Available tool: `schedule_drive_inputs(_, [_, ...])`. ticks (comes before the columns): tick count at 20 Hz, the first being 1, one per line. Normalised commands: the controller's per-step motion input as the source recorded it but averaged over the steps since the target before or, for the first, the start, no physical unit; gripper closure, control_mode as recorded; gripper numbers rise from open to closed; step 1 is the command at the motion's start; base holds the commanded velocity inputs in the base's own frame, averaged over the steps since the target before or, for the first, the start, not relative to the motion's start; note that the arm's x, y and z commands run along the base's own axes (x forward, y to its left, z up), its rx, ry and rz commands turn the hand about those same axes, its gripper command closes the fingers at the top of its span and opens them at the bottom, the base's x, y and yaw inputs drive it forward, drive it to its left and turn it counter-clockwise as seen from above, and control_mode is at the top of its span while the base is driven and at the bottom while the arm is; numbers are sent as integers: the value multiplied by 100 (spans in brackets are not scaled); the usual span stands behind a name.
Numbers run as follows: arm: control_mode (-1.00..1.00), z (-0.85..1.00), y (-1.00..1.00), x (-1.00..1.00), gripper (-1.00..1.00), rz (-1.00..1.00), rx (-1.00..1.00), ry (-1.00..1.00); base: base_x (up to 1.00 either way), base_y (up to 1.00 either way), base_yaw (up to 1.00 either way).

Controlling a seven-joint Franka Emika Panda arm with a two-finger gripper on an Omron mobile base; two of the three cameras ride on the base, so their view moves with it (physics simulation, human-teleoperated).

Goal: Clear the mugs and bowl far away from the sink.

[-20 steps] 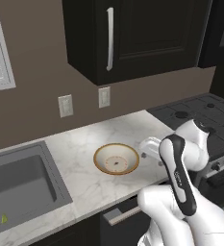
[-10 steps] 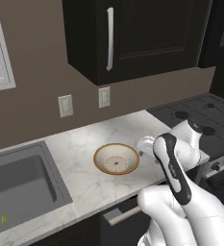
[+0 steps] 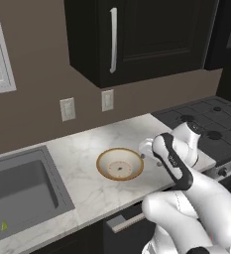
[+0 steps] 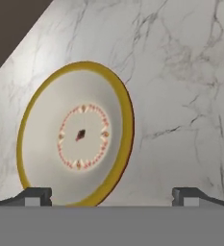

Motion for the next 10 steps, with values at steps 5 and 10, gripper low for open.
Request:
schedule_drive_inputs(5, [-100, -26, 0, 14, -100, 0, 0, 0, 0, 0, 0])
schedule_drive_inputs(10, [-100, -23, 3, 9, -100, 0, 0, 0, 0, 0, 0])
